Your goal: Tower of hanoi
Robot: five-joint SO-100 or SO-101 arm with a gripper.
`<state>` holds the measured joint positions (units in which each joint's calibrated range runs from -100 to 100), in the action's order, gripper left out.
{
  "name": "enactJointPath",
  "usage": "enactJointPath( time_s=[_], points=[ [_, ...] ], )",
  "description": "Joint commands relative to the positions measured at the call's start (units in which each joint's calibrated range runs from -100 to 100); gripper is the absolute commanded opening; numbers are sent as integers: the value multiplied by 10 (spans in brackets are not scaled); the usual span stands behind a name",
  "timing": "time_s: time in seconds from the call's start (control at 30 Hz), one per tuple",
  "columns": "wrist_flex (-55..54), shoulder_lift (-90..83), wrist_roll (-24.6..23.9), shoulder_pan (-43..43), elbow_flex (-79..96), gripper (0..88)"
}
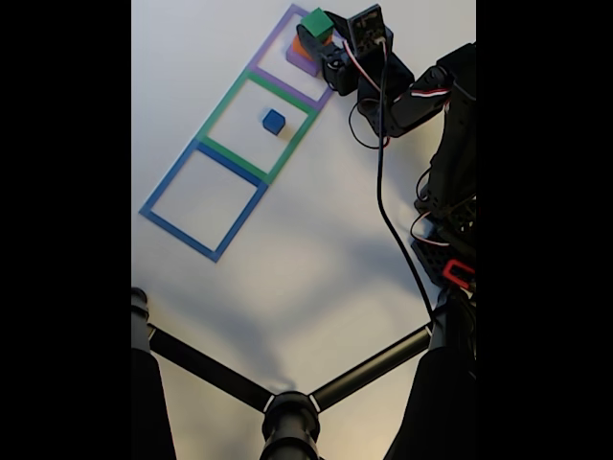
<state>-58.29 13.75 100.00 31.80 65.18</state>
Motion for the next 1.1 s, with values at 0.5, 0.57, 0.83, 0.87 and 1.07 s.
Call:
enactJointPath(
  time_s=[0.5,0.57,0.83,0.87,1.07],
  points=[
    [204,-194,0,-12,-23,75],
    [239,-220,0,-12,-30,74],
    [522,-402,0,-20,-107,76],
    [555,-421,0,-20,-119,75],
    [717,-519,0,-40,-190,75]
  ],
)
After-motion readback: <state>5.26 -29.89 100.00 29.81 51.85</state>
